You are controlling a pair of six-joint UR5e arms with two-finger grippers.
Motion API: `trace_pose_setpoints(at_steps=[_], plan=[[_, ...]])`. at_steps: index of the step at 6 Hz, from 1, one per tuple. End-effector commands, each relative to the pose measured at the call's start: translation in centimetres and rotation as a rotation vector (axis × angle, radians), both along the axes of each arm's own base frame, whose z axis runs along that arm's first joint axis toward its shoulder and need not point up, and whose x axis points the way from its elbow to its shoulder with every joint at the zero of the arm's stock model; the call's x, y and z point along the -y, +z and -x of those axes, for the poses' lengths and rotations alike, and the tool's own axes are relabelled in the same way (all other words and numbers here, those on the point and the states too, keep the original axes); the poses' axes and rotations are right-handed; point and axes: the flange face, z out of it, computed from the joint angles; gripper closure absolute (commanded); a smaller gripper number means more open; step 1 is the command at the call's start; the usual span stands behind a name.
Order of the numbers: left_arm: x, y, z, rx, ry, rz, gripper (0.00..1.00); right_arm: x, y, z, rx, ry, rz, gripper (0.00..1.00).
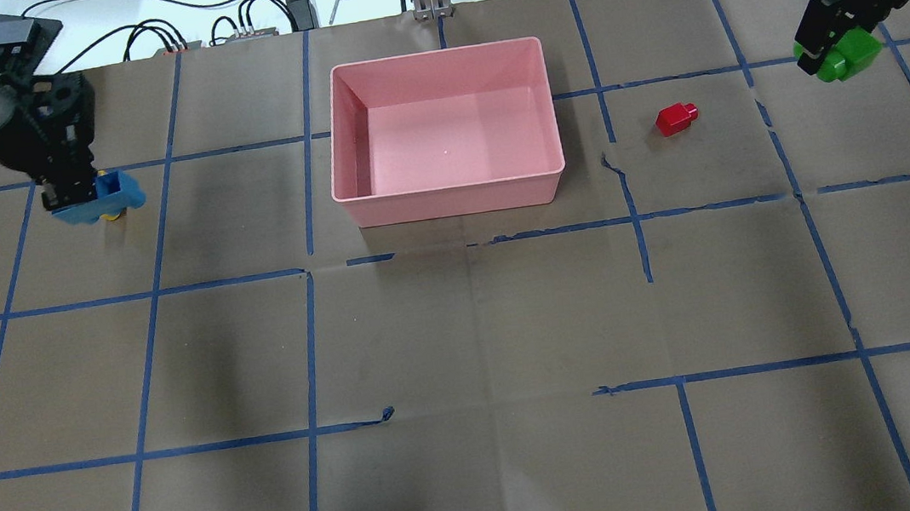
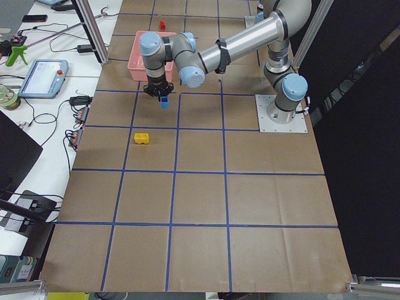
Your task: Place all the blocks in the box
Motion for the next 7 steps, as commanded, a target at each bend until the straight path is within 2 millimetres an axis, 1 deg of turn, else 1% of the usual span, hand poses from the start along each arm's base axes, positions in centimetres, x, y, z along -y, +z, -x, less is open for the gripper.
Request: trace_pose_setpoints(at_steps=[1, 2, 3, 4, 5, 6, 7], plan=[[4.8, -1.9, 12.0, -0.003, 0.092, -0.028, 1.00, 0.0, 0.0, -0.6, 0.001, -0.012, -0.006, 0.60], [4.9, -1.9, 18.6, -0.004, 0.166, -0.031, 1.00, 0.0, 0.1, -0.6, -0.002, -0.062, -0.006, 0.60], [4.5, -2.2, 22.3, -0.020, 0.257, -0.038, 1.00, 0.0, 0.0, -0.9, -0.004, -0.099, -0.008, 0.60], [4.2, -2.1, 24.9, -0.060, 0.292, -0.043, 1.00, 0.0, 0.0, -1.1, -0.004, -0.133, -0.009, 0.60], [4.5, -4.3, 26.6, -0.068, 0.294, -0.058, 1.00, 0.0, 0.0, -1.1, -0.004, -0.136, -0.009, 0.60], [4.9, -5.1, 27.0, -0.070, 0.287, -0.046, 0.88, 0.0, -0.1, -1.1, -0.005, -0.153, -0.011, 0.60], [4.9, -5.4, 27.0, -0.071, 0.287, -0.051, 0.14, 0.0, -0.2, -1.1, -0.003, -0.159, -0.012, 0.60]])
